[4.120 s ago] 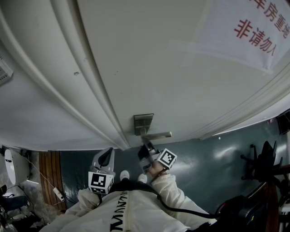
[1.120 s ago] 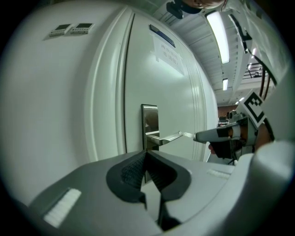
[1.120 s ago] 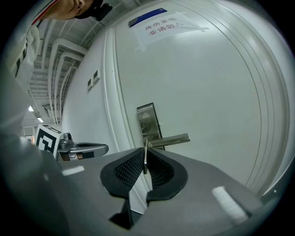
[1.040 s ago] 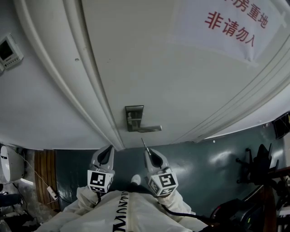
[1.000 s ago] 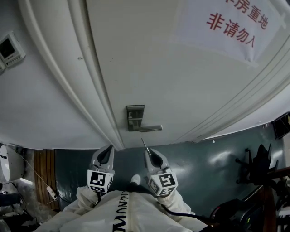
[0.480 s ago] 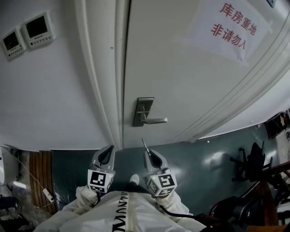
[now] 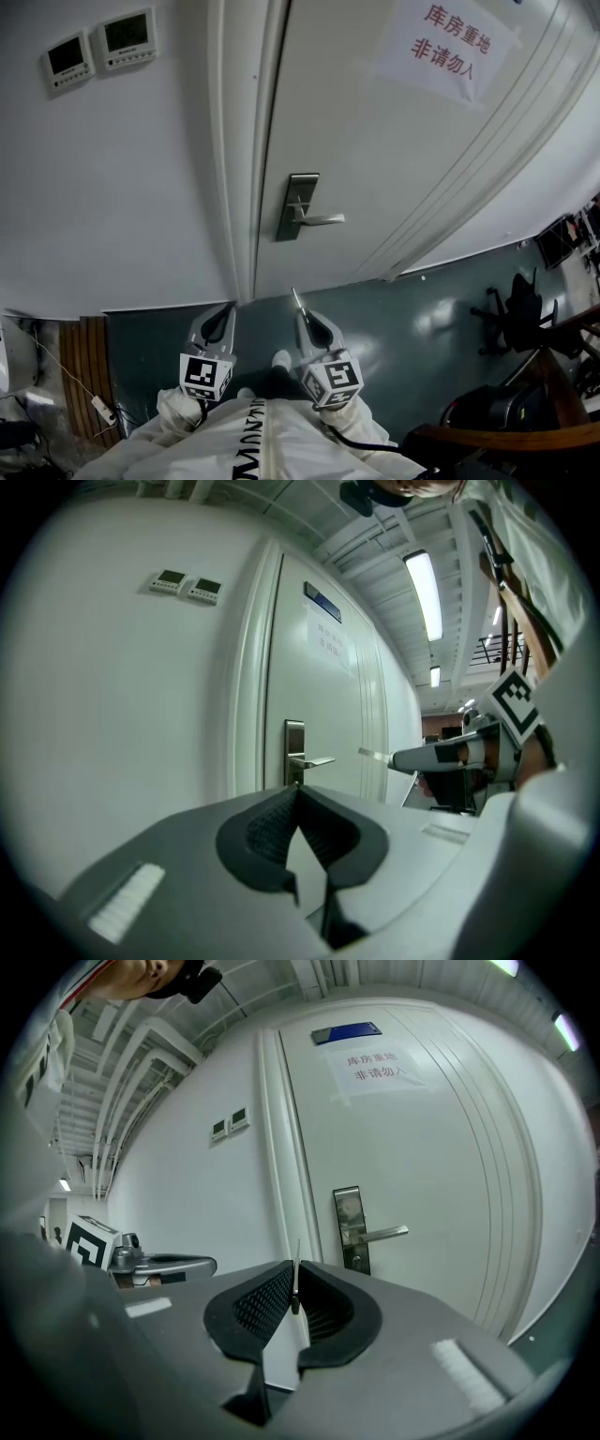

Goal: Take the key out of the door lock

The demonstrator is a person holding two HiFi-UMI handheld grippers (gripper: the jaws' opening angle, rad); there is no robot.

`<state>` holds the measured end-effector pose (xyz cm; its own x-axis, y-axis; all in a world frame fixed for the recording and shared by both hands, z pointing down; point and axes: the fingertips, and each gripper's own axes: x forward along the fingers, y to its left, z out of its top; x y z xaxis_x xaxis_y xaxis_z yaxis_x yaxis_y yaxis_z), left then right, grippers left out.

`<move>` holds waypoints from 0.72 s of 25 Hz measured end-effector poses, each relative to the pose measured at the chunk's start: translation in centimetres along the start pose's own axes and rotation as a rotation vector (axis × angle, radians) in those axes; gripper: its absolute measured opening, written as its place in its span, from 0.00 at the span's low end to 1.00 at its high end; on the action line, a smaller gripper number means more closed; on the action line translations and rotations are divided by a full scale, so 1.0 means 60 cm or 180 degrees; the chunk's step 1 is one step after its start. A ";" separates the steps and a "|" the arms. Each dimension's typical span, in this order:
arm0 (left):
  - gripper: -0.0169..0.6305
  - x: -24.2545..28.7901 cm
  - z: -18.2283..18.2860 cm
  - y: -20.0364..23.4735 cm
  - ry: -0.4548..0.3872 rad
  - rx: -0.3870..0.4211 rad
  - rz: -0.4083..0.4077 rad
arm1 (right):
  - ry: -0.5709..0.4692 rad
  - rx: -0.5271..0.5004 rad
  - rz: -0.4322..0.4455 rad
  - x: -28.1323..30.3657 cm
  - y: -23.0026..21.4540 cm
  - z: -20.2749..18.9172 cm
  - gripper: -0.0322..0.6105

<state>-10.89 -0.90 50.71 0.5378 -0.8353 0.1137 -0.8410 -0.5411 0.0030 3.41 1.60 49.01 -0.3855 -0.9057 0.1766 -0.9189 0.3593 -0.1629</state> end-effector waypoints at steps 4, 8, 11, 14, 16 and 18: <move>0.03 -0.036 -0.008 -0.016 0.0001 -0.0026 -0.0029 | -0.0004 -0.0021 -0.0057 -0.037 0.021 -0.008 0.09; 0.03 -0.062 -0.012 -0.032 0.0003 -0.0037 -0.0060 | 0.0006 -0.0040 -0.0098 -0.063 0.035 -0.014 0.09; 0.03 -0.074 -0.012 -0.040 0.0003 -0.0038 -0.0059 | 0.0007 -0.0053 -0.0117 -0.074 0.036 -0.017 0.09; 0.03 -0.079 -0.010 -0.047 0.0009 -0.0025 -0.0032 | 0.0029 -0.0060 -0.0124 -0.085 0.031 -0.020 0.09; 0.03 -0.077 -0.010 -0.053 0.0024 -0.0007 -0.0012 | 0.0035 -0.0092 -0.0149 -0.090 0.022 -0.022 0.09; 0.03 -0.073 -0.009 -0.062 0.0028 0.0014 0.0011 | 0.0039 -0.0117 -0.0175 -0.095 0.008 -0.025 0.09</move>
<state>-10.18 4.82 50.76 0.5344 -0.8363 0.1224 -0.8425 -0.5387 -0.0017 5.06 7.27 49.37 -0.3351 -0.9215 0.1963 -0.9411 0.3173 -0.1169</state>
